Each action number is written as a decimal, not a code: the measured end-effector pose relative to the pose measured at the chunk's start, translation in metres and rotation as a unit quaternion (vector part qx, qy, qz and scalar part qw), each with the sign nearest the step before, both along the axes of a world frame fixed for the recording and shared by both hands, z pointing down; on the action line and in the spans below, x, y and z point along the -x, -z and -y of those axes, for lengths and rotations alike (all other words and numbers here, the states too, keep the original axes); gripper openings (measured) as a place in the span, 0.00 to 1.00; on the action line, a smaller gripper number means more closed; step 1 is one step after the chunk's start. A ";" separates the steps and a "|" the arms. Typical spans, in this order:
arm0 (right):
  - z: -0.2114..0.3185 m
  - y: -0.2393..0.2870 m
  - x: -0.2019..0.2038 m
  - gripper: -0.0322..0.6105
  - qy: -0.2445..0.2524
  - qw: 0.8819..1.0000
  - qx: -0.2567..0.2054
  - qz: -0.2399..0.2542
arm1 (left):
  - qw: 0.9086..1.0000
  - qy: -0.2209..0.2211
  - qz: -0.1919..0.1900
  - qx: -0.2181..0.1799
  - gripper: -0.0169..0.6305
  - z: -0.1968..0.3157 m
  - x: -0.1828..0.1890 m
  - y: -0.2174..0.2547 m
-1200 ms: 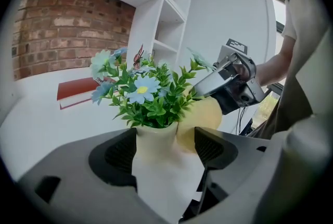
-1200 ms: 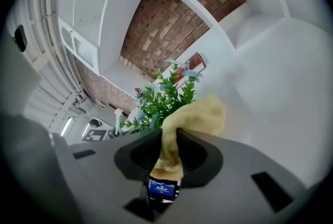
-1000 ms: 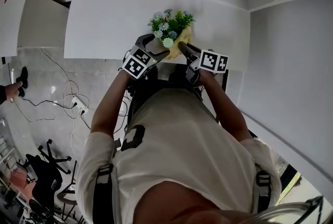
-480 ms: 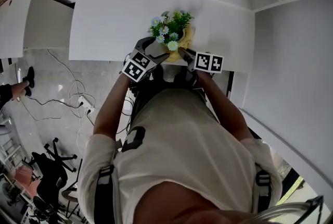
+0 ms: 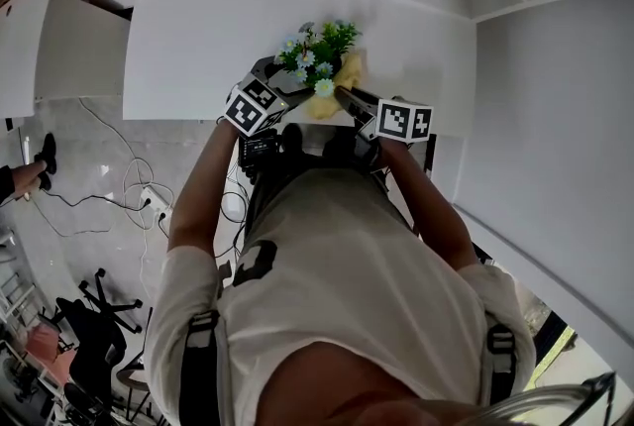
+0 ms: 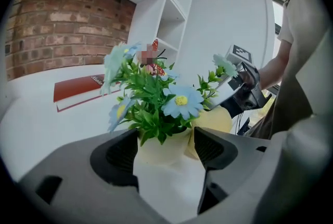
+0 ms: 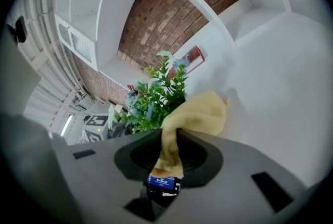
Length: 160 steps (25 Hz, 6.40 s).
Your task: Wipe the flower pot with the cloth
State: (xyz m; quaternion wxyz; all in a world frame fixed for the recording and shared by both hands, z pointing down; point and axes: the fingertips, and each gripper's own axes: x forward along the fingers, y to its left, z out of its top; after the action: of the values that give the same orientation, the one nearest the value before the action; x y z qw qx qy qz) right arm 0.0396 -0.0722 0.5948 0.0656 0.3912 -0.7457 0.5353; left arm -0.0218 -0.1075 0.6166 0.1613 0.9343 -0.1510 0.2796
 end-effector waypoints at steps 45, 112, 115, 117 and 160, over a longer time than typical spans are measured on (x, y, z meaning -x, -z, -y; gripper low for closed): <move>-0.003 -0.044 0.007 0.19 0.016 0.997 0.020 -0.079 | 0.987 0.157 0.010 0.028 0.50 -0.020 0.017 -0.001; 0.008 -0.045 0.002 0.18 0.021 0.993 0.030 -0.113 | 0.996 -0.016 0.077 -0.039 0.58 0.013 0.035 0.000; 0.011 -0.032 0.006 0.18 0.046 0.991 0.000 -0.129 | 0.996 -0.042 0.068 -0.036 0.59 0.015 0.022 -0.003; 0.015 -0.018 0.009 0.18 0.052 0.991 -0.020 -0.123 | 0.997 -0.030 0.057 -0.036 0.59 0.018 0.018 0.001; 0.015 -0.046 0.021 0.18 0.050 0.992 0.002 -0.113 | 0.982 0.182 0.017 -0.040 0.58 -0.001 0.034 0.002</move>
State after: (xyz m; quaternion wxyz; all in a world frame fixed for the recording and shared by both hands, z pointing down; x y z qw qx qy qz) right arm 0.0190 -0.0873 0.6405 0.1769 0.4110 -0.7510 0.4855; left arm -0.0558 -0.1067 0.6148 0.1692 0.8920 -0.3326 0.2553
